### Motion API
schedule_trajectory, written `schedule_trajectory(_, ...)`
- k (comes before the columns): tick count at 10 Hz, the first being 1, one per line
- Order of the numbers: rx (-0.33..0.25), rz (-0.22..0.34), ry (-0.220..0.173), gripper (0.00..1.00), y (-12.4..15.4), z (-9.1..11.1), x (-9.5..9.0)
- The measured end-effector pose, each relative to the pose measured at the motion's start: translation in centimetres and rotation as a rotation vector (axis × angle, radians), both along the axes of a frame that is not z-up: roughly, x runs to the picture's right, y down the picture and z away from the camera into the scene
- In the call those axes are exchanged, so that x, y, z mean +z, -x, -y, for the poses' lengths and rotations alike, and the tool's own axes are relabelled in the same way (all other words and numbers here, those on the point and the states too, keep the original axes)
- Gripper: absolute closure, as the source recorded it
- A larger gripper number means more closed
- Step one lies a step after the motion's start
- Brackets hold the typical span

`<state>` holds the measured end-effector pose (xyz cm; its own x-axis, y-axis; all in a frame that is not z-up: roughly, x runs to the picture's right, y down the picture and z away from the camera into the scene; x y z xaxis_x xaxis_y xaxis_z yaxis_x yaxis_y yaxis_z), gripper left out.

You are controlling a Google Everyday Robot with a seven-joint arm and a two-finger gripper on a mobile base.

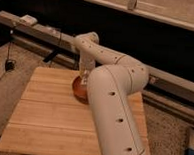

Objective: Place the bottle in the ceramic bowl

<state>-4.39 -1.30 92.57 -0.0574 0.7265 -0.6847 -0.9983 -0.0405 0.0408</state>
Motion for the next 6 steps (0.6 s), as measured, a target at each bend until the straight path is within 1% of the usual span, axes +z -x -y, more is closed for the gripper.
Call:
schedule_trajectory(2,0.009,-0.005,0.0,0.2,-0.5,0.0,-0.4)
schedule_trajectory(4,0.019,0.029,-0.016,0.2,0.0,0.1,-1.3)
schedule_trajectory(6,0.018,0.033,-0.019,0.2,-0.1,0.1,-1.3)
